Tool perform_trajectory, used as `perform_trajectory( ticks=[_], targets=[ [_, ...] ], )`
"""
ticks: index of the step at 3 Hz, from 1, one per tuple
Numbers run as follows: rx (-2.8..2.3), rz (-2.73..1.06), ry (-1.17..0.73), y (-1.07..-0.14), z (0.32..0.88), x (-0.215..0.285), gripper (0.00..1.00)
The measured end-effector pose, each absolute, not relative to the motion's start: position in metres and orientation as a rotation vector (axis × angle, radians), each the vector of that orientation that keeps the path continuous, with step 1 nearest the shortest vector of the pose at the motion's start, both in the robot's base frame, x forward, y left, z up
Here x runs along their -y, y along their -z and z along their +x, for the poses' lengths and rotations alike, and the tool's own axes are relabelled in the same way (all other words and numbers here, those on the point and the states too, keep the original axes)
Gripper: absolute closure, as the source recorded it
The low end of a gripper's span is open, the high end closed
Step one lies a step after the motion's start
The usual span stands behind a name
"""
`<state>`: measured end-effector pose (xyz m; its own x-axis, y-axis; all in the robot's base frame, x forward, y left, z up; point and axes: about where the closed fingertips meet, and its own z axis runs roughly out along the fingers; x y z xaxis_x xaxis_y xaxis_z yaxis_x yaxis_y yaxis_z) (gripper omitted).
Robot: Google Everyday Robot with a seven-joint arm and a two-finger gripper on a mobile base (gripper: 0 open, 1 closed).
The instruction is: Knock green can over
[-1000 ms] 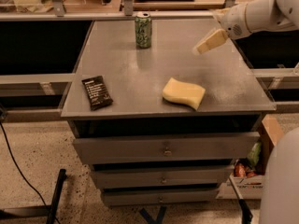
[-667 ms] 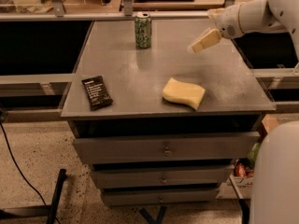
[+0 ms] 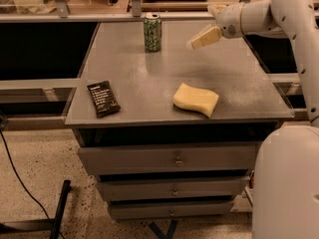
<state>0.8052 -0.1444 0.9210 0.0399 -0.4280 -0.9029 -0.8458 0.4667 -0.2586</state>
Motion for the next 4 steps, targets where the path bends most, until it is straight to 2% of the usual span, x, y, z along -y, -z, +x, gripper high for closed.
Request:
perform_trajectory(
  ticks=[3, 4],
  targets=[
    [-1.630, -1.091, -0.605, -0.911, 0.827, 0.085, 0.00],
    [-1.638, -1.086, -0.611, -0.910, 0.827, 0.084, 0.00]
  ],
)
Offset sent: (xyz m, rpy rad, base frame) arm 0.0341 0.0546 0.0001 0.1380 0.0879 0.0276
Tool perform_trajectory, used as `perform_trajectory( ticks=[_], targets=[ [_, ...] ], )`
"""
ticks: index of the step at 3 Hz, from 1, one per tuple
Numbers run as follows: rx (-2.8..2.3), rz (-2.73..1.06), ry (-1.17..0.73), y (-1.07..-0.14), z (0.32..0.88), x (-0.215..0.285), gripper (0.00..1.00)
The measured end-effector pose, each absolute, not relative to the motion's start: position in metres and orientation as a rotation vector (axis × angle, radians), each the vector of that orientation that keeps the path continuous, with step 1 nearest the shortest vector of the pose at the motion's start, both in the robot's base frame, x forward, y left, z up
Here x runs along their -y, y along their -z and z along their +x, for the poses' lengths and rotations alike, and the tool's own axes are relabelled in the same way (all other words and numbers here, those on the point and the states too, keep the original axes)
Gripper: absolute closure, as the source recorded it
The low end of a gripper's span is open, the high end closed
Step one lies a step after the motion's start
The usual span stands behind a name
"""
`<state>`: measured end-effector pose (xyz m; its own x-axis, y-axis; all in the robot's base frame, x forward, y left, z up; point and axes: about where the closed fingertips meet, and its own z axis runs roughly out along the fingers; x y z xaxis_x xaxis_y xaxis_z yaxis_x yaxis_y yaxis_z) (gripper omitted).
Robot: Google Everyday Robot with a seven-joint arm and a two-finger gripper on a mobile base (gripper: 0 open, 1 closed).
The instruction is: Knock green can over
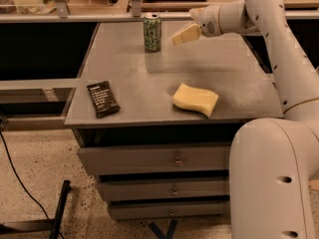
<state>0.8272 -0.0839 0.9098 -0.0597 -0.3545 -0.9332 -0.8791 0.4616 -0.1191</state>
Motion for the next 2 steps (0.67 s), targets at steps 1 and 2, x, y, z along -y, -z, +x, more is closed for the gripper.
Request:
perform_trajectory(
  ticks=[1, 2],
  targets=[
    [-1.644, -1.100, -0.631, -0.904, 0.826, 0.076, 0.00],
    [-1.614, -1.093, -0.627, -0.903, 0.829, 0.064, 0.00]
  ],
)
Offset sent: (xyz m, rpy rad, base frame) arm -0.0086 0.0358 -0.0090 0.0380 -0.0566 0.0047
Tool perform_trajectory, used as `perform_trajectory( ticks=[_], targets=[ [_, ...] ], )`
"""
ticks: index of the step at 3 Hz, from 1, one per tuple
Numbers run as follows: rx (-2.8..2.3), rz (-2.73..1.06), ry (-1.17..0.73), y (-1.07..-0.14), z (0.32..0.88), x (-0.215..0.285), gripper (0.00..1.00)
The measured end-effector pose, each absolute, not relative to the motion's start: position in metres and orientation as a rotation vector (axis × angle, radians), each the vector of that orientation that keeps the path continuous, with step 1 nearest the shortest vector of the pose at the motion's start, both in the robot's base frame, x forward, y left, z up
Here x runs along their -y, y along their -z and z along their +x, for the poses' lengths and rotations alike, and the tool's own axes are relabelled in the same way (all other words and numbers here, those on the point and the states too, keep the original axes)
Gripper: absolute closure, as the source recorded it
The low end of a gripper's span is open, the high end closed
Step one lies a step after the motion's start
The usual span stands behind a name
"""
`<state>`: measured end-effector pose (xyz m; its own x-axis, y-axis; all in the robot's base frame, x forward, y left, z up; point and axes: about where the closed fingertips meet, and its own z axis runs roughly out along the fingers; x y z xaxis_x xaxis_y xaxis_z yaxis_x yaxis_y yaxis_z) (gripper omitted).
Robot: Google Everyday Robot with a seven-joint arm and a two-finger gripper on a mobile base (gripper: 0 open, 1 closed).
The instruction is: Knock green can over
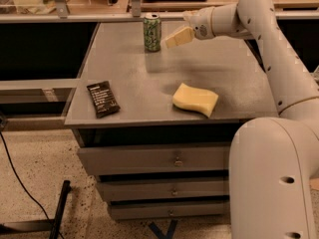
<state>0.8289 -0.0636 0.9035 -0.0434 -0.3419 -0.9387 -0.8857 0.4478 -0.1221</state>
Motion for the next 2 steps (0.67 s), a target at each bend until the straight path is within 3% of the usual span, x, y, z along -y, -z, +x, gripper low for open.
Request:
perform_trajectory(
  ticks=[2],
  targets=[
    [-1.555, -1.065, -0.622, -0.899, 0.832, 0.030, 0.00]
  ],
)
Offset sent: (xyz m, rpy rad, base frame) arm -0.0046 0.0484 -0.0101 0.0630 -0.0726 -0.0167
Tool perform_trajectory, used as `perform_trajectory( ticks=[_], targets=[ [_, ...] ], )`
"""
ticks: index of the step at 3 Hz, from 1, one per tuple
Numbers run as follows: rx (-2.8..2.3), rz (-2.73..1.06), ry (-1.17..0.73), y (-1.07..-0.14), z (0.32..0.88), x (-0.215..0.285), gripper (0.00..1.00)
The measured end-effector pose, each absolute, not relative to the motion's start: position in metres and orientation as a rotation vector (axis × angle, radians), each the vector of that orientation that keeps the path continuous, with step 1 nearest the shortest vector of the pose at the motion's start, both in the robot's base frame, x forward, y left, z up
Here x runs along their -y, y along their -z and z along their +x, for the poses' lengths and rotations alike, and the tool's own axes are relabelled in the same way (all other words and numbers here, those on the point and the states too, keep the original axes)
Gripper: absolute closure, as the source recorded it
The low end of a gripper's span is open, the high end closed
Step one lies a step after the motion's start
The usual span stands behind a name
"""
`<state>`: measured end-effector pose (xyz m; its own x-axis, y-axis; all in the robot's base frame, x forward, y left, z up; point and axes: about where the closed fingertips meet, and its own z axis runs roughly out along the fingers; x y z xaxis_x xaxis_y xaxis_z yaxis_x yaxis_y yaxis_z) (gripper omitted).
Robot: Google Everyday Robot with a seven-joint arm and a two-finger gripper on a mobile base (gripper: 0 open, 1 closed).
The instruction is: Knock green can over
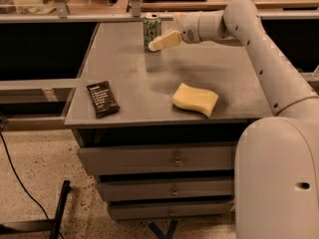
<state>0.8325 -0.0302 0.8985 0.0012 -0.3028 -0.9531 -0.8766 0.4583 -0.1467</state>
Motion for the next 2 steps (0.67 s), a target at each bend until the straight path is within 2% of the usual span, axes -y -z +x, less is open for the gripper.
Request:
perform_trajectory(
  ticks=[2],
  targets=[
    [-1.556, -1.001, -0.607, -0.8833, 0.8390, 0.0181, 0.00]
  ],
)
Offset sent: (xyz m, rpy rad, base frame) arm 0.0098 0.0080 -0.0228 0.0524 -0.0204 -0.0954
